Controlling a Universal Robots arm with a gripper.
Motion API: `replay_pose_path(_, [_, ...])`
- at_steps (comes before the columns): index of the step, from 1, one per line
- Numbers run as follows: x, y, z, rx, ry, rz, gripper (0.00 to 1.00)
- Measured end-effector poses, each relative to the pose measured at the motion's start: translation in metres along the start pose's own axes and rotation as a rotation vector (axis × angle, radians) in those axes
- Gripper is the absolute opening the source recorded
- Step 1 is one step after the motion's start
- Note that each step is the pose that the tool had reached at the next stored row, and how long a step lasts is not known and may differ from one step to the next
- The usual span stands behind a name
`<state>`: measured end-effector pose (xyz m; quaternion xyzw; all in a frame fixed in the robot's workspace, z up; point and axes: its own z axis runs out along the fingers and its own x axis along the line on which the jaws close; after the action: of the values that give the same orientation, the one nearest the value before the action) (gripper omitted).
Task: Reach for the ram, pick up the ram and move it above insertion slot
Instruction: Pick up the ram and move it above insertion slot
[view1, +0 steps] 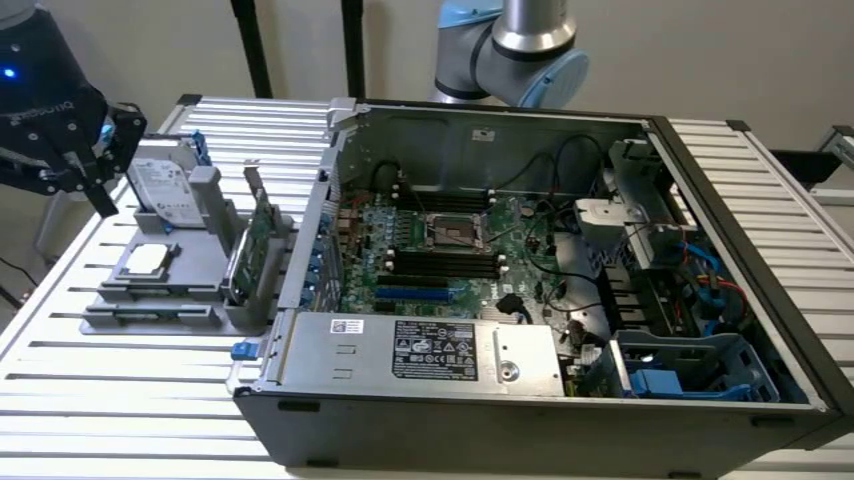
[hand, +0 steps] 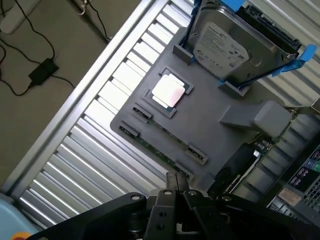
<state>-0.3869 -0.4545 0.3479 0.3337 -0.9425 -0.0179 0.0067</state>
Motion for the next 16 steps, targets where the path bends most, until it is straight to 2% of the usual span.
replay_pose_path(16, [0.0000,0.0000,0.0006,0.0002,0.0111,-0.290,0.11])
